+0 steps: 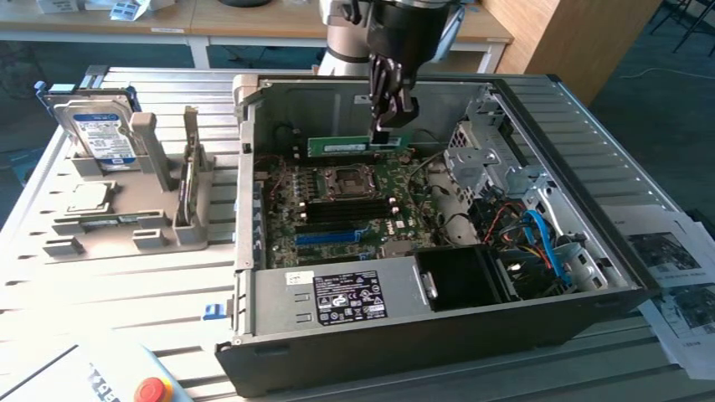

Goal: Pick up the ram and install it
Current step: 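Insert the ram into the slot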

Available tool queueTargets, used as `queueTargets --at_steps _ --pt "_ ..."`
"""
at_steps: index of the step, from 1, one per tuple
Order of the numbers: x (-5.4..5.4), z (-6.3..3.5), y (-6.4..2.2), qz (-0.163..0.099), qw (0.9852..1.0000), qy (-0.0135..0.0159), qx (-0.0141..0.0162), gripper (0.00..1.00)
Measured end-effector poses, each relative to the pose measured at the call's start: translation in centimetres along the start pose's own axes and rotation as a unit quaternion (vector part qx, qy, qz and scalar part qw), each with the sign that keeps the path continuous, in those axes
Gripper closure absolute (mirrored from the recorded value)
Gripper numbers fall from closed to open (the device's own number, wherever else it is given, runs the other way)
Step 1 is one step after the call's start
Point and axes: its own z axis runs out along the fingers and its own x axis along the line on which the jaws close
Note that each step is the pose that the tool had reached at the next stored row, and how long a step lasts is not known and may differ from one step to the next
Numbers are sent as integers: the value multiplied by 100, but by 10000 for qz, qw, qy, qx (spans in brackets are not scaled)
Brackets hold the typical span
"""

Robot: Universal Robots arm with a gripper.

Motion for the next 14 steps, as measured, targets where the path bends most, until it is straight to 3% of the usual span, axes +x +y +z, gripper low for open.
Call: queueTargets --at_steps 14 --pt "-4 227 -11 0 10000 1 -24 88"
